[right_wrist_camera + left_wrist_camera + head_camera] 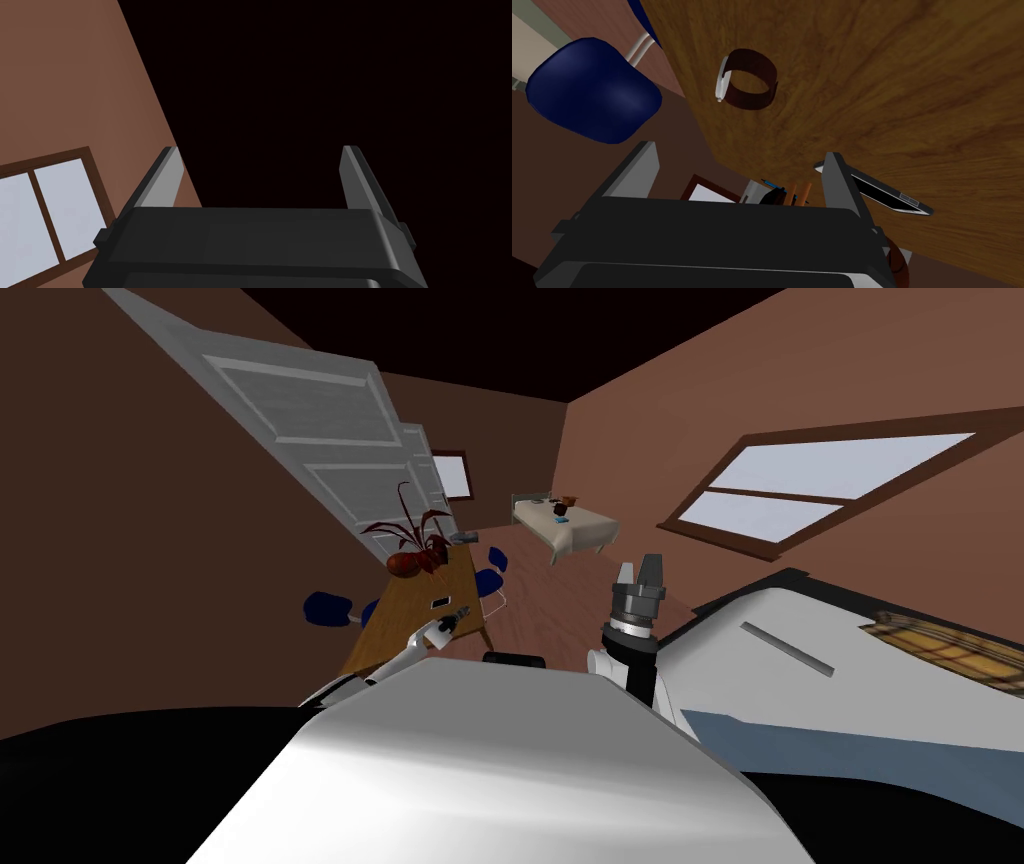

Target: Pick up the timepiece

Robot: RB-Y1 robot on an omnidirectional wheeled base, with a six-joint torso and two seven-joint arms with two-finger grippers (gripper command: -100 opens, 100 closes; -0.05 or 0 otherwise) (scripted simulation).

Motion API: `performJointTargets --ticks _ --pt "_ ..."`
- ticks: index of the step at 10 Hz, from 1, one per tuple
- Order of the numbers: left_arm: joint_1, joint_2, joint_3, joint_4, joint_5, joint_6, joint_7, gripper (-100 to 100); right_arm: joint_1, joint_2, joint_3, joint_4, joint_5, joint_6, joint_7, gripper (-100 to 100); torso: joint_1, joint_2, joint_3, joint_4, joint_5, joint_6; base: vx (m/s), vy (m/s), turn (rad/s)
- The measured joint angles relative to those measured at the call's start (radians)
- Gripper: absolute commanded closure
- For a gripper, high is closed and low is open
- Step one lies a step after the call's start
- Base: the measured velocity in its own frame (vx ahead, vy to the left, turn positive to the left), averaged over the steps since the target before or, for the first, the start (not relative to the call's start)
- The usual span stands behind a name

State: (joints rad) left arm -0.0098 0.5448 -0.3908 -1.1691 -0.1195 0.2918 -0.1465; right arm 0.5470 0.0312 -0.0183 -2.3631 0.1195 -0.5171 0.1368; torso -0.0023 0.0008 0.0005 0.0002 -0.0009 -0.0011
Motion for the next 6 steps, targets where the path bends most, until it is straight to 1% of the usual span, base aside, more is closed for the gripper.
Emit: performJointTargets --ticks 1,3,5,6 --pt "-0.013 0.009 -0.011 0.033 0.003 0.001 0.000 -100 0.000 0.000 0.000 0.000 0.000 0.000 0.000 0 0.000 0.000 0.000 0.000 0.000 0.001 0.019 -0.049 -0.224" --pt "-0.030 0.024 -0.034 0.076 0.002 0.035 -0.002 -100 0.000 0.000 0.000 0.000 0.000 0.000 0.000 0 -0.001 -0.001 0.000 0.000 0.000 0.000 0.020 -0.061 -0.177" --pt "-0.035 0.043 -0.052 0.113 0.001 0.055 -0.001 -100 0.000 0.000 0.000 0.000 0.000 0.000 0.000 0 -0.001 -0.001 0.000 0.000 0.000 0.000 0.031 -0.051 -0.148" --pt "-0.041 0.049 -0.061 0.138 0.000 0.061 -0.001 -100 0.000 0.000 0.000 0.000 0.000 0.000 0.000 0 -0.001 -0.001 -0.001 0.000 0.000 0.000 0.016 -0.022 -0.026"
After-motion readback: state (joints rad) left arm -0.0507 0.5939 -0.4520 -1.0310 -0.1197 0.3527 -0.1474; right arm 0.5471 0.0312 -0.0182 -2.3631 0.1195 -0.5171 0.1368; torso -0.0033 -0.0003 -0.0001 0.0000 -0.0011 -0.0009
